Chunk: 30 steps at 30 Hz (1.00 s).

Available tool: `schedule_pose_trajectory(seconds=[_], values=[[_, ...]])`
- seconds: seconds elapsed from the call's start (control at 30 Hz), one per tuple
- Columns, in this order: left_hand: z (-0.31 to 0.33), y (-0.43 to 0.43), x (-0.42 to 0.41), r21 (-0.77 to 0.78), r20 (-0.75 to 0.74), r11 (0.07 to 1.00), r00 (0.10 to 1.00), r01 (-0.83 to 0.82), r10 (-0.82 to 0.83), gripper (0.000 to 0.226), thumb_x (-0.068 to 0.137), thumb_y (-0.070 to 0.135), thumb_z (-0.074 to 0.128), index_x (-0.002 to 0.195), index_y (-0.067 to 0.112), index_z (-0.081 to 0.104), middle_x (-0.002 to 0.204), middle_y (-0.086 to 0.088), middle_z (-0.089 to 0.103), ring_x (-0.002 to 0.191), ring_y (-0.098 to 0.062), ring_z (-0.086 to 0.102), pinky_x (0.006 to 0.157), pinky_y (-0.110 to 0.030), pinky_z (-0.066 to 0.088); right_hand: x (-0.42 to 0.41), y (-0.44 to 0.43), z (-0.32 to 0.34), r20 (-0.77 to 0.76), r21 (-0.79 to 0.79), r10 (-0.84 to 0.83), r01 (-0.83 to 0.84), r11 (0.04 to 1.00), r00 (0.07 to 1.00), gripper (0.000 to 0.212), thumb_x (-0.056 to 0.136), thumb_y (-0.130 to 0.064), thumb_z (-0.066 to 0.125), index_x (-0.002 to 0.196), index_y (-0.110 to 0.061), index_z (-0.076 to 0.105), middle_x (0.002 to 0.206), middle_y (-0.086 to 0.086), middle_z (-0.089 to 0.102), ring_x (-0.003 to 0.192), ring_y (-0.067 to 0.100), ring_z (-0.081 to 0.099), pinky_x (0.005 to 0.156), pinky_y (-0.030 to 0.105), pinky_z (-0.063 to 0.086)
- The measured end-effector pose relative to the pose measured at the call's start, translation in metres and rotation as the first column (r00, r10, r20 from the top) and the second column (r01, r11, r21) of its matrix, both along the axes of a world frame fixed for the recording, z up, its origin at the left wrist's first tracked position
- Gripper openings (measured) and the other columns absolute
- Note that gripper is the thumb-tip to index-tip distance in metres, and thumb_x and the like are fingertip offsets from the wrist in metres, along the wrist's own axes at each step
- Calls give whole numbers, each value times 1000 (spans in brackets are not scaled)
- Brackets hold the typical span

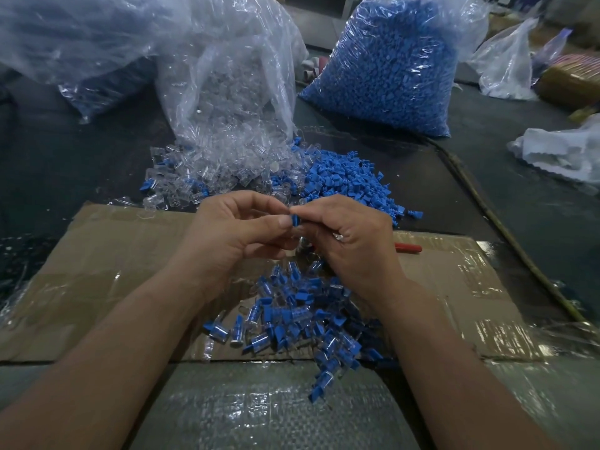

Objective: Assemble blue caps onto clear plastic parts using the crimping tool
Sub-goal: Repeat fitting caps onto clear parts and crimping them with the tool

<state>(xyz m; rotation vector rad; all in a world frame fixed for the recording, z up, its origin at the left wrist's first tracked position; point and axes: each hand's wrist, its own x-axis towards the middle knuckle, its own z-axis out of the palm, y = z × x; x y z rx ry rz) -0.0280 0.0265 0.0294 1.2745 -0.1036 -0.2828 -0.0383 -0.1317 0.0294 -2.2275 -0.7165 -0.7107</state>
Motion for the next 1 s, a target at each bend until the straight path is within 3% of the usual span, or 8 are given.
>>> schedule_pose_trajectory(seconds=[0.4,0.53,0.63,0.77,0.9,1.0], values=[[-1,-1,1,76,18,997,1000,-10,8,8,52,5,67,59,8,65,57,-12,66,49,-19,64,45,-20,51,-2,1,1,-50,-30,44,-46,999,998,23,72,-1,69,95,3,70,87,14,70,80,17,65,78,20,52],[-3,1,2,41,0,998,999,-38,38,14,54,6,67,67,2,62,58,-12,65,53,-19,65,47,-19,51,0,-11,11,-210,-76,-99,85,993,973,28,77,-21,69,102,-7,69,88,-4,67,78,9,63,75,24,53],[-4,3,4,19,5,997,997,-81,81,17,55,7,66,71,1,61,59,-10,65,55,-19,65,49,-19,52,3,-34,17,-440,-35,-234,244,969,867,22,76,-28,68,97,-21,68,80,-25,59,75,-5,61,72,13,49],[-4,2,4,9,7,996,996,-93,93,19,56,8,66,72,1,60,59,-9,66,55,-18,66,49,-19,52,7,-62,21,-594,-223,-341,258,940,729,26,73,-35,73,97,-28,68,81,-24,59,78,-9,57,69,8,41],[-5,2,4,-3,5,995,995,-98,98,18,56,8,65,72,2,60,59,-9,66,56,-19,66,49,-19,52,4,-68,24,-752,-377,-355,78,923,556,51,66,-40,76,113,-34,57,95,-24,51,91,-4,48,74,18,38],[-6,2,5,-11,-4,995,995,-102,102,17,57,8,65,72,2,60,58,-9,66,56,-19,66,48,-19,52,4,-65,22,-759,-463,-399,4,886,514,71,62,-40,80,125,-34,48,110,-16,44,104,8,45,90,30,39]])
